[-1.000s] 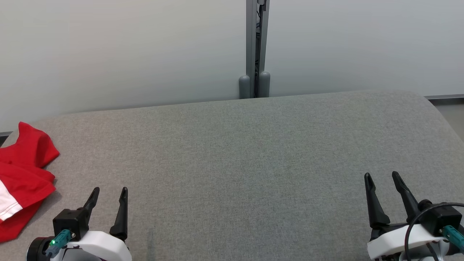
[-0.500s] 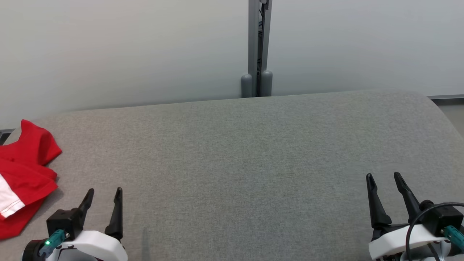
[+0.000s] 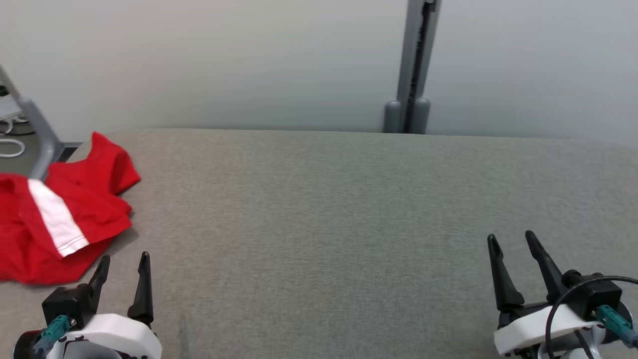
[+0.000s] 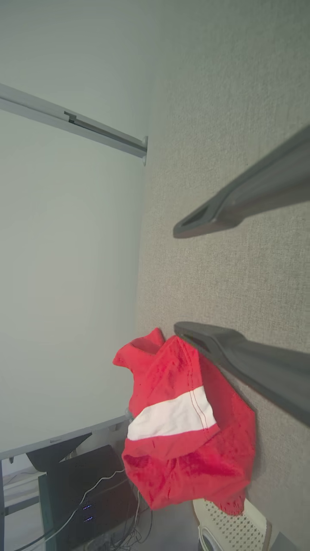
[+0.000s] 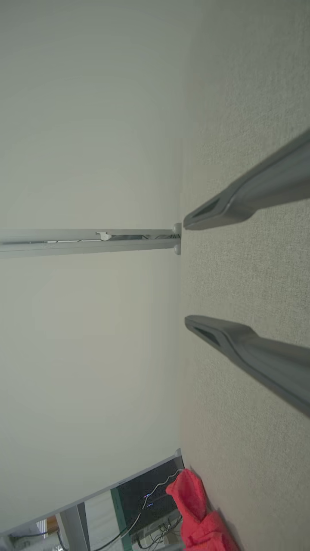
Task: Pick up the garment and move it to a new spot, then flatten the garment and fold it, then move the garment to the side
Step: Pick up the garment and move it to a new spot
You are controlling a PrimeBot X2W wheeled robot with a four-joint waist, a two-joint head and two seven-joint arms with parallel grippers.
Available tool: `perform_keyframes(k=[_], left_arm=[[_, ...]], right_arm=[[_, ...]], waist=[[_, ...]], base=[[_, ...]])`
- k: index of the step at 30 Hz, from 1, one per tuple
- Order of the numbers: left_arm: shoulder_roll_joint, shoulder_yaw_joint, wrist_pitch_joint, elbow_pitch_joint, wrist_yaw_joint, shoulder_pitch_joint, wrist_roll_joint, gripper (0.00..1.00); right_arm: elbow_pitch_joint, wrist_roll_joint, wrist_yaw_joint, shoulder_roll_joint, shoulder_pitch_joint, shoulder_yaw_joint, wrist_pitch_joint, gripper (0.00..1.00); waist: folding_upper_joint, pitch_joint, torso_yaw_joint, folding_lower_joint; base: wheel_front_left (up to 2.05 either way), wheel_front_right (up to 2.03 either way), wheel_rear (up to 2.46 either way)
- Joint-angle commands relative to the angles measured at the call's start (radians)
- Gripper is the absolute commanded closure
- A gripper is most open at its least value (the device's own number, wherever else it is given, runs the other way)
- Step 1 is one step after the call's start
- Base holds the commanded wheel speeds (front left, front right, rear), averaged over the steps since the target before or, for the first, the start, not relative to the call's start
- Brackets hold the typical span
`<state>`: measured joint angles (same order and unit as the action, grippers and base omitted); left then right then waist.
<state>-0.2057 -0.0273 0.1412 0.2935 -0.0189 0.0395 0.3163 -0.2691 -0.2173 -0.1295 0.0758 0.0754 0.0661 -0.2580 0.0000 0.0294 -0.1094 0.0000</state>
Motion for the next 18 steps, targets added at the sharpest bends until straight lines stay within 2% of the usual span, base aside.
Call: perform_keyframes(k=[1,10,18], left_arm=[[-0.004,0.005,0.006,-0.001,-0.008,-0.005,0.007,0.0],[-0.009,0.012,0.012,-0.005,-0.017,-0.022,0.02,0.0],[-0.011,0.005,0.01,-0.013,-0.024,-0.029,0.023,0.0]], right_arm=[[0.004,-0.003,-0.002,0.003,0.008,0.004,0.002,0.0],[0.015,-0.015,-0.002,-0.005,0.019,0.058,0.006,0.0],[0.014,-0.021,-0.002,-0.004,0.018,0.07,0.006,0.0]], waist=[[0.0,-0.002,-0.032,0.0],[0.0,0.0,-0.096,0.0],[0.0,-0.004,-0.106,0.0]], base=[[0.0,0.0,0.0],[0.0,0.0,0.0],[0.0,0.0,0.0]])
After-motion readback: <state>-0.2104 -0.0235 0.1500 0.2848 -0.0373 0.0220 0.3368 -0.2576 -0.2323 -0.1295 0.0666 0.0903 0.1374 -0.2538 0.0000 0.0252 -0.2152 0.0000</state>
